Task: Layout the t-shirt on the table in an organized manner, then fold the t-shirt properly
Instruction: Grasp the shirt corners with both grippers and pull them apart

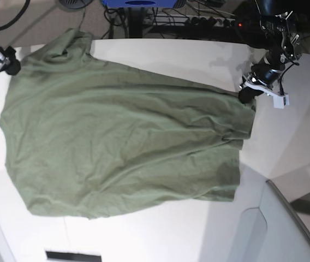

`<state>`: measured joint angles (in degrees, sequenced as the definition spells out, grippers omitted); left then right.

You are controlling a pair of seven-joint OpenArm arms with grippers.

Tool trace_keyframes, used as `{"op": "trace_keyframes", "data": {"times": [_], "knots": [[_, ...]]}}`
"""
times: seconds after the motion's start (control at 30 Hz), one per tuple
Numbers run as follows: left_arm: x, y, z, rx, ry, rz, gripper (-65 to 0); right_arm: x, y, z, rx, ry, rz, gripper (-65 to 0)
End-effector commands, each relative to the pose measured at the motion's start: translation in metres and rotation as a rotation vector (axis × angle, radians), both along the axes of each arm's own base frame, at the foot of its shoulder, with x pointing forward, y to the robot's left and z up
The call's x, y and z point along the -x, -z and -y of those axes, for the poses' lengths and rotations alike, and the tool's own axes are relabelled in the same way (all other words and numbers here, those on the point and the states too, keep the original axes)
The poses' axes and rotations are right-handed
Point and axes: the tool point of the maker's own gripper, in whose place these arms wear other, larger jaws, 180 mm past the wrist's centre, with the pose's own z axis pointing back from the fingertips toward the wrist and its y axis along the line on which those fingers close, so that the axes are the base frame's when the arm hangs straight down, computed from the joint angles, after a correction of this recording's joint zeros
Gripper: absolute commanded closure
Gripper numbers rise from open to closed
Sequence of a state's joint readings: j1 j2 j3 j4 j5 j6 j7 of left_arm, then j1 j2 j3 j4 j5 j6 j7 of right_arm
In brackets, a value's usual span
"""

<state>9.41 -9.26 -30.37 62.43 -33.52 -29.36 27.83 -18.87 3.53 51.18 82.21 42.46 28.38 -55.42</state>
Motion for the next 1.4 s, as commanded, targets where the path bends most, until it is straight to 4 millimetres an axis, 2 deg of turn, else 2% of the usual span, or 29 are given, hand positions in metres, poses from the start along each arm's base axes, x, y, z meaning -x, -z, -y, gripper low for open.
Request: {"op": "trace_keyframes", "data": {"times": [0.0,0.17,0.33,0.53,0.63,0.7,0.77,0.83,0.9,1.03,1.13,1.27,1.33,1.37], "knots": [[0.002,0.001,-0.004,-0.017,0.012,-0.021,0.0,-0.006,-0.004,0.003,-0.002,-0.007,0.029,-49.7],[0.001,-0.001,-0.003,-0.019,0.016,-0.017,0.0,0.001,0.008,-0.013,-0.032,-0.108,0.032,-48.8],[0.004,0.0,-0.004,-0.021,0.017,-0.023,0.0,0.0,0.018,-0.019,-0.072,-0.095,0.027,-41.0],[0.009,0.001,-0.004,-0.024,0.02,-0.031,0.0,-0.012,0.022,-0.011,-0.089,-0.085,0.032,-39.8],[0.011,-0.002,-0.004,-0.034,0.029,-0.029,0.0,-0.011,0.026,-0.011,-0.103,-0.078,0.024,-39.2],[0.01,-0.005,-0.004,-0.041,0.033,-0.02,0.0,-0.014,0.026,-0.012,-0.109,-0.079,0.025,-33.6],[0.01,-0.006,-0.004,-0.043,0.035,-0.017,0.0,-0.013,0.027,-0.013,-0.114,-0.079,0.022,-23.3],[0.01,-0.006,-0.004,-0.043,0.035,-0.017,0.0,-0.014,0.027,-0.014,-0.119,-0.078,0.024,-10.1],[0.01,-0.006,-0.004,-0.043,0.035,-0.017,0.0,-0.015,0.026,-0.013,-0.115,-0.08,0.027,-0.8],[0.01,-0.006,-0.004,-0.043,0.036,-0.019,0.0,-0.01,0.026,-0.016,-0.127,-0.106,-0.006,-0.6],[0.011,-0.01,-0.005,-0.054,0.042,-0.011,0.0,-0.013,0.017,-0.011,-0.097,-0.14,-0.01,-0.6],[0.008,-0.021,-0.004,-0.076,0.056,0.018,0.0,-0.02,0.015,-0.01,-0.095,-0.139,-0.005,-1.8],[0.008,-0.022,-0.004,-0.078,0.058,0.02,0.0,-0.019,0.016,-0.011,-0.101,-0.142,-0.013,-5.9],[0.008,-0.022,-0.004,-0.078,0.058,0.02,0.0,-0.016,0.017,-0.012,-0.108,-0.146,-0.026,-11.1]]}}
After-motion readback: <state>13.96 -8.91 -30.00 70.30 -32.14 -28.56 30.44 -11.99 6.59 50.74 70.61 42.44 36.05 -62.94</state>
